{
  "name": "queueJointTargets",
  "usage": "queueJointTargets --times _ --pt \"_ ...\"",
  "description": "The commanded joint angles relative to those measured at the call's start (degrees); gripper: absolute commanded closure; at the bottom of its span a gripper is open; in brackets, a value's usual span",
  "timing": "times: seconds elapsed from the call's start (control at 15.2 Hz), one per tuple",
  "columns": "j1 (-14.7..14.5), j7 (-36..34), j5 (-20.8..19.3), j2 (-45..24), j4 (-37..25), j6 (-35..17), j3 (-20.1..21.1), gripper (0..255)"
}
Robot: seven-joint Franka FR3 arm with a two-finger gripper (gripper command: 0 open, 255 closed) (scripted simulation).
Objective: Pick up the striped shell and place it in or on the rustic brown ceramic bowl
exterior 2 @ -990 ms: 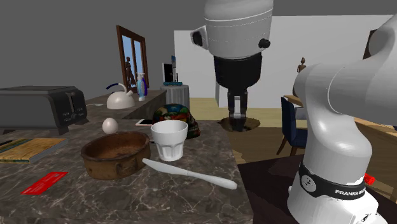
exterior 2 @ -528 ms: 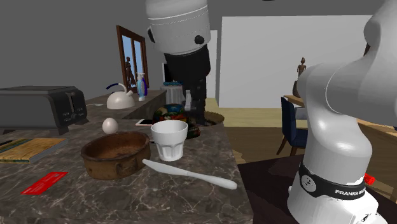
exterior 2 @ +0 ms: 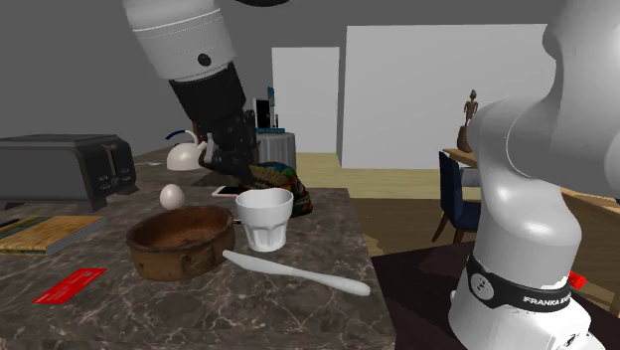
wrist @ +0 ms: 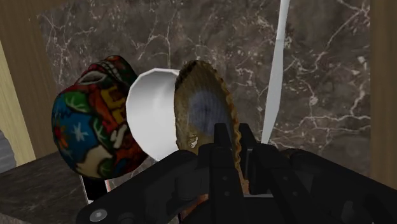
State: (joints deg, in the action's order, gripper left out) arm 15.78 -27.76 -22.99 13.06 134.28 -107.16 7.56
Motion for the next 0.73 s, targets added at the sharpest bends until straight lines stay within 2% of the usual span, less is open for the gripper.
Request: queueJointTargets --times 0.0,0.66 --pt "0.74 0.47 -1.0 -4.46 -4.16 -0.51 -0.47 255" --pt "2.23 4.52 -3.41 -25.88 -31.17 3.97 -2.04 255"
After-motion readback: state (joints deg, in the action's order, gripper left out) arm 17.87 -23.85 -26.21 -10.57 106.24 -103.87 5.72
